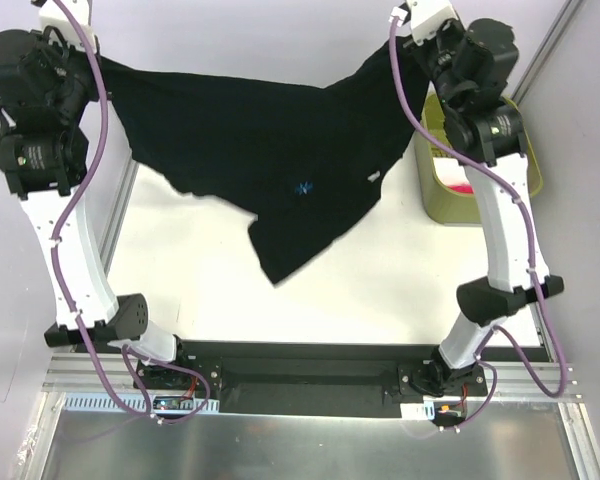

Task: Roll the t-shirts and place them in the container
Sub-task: Flatten out the T-shirt at the center of the board.

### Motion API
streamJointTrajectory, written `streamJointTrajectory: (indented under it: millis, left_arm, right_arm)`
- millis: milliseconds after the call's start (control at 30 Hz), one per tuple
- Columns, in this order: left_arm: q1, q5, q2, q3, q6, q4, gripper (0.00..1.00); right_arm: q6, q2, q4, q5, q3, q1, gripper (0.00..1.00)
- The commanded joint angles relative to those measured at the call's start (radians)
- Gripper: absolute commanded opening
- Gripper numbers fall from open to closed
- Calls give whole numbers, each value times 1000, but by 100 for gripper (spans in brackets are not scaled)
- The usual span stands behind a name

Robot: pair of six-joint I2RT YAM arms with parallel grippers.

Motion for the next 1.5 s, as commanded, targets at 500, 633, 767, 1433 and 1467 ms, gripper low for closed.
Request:
streamJointTrajectory:
  millis: [500,633,767,1433,1467]
  left_arm:
    - [6,-142,-537,-117,37,87,0]
    - [4,-154,-583,-61,49,87,0]
    - [4,-149,-565,10,86,90,0]
    - [-5,260,-349,-589,86,125,0]
    - [-11,272,-305,-620,88,125,0]
  right_arm:
    - [30,-574,-215,-3,2,127,1]
    - [136,-629,-270,-101,97,-26,1]
    - [213,-697,-209,-178,65,-134,1]
    - [179,-353,204,-321,-456,-133,1]
    - [179,-334,209,-328,-519,-128,1]
